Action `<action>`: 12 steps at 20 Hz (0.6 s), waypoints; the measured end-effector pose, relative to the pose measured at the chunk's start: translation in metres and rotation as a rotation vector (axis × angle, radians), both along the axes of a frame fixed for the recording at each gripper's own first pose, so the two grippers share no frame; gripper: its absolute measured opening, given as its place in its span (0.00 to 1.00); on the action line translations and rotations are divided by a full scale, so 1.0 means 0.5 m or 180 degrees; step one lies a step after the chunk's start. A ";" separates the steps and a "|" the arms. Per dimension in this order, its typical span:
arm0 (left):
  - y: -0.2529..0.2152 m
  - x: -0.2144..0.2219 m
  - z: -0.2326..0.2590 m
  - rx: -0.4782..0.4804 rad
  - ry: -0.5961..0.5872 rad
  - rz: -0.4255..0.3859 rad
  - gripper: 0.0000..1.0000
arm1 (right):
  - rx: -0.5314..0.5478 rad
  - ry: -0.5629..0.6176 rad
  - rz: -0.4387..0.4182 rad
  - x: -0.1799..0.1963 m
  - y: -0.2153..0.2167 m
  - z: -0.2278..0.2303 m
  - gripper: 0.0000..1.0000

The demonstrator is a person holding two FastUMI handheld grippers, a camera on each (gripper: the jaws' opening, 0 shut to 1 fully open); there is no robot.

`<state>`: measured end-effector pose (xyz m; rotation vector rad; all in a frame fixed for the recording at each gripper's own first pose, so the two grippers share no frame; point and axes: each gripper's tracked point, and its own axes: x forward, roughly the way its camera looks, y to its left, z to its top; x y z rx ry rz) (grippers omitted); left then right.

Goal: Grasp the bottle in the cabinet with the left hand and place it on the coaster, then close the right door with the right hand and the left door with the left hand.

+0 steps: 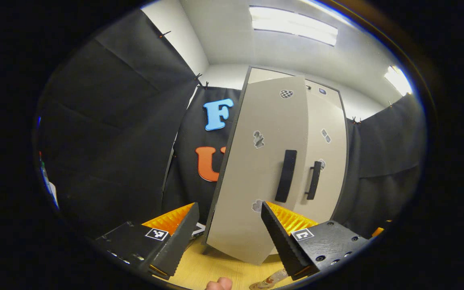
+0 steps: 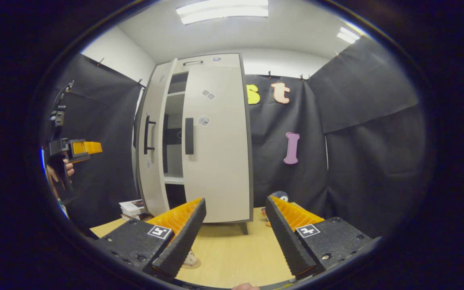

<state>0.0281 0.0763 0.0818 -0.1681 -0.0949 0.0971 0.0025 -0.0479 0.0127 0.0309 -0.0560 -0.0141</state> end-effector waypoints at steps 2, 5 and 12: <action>-0.022 -0.033 -0.030 0.0072 -0.0009 0.0016 0.99 | 0.0001 0.0017 0.0035 0.001 0.003 0.002 0.97; -0.052 -0.077 -0.074 0.0217 0.0032 0.0046 0.99 | -0.0030 0.0022 0.0032 -0.005 0.000 -0.002 0.97; -0.112 -0.114 -0.137 0.0360 0.0180 0.0000 0.95 | -0.0009 0.0118 0.0014 -0.007 -0.007 -0.028 0.97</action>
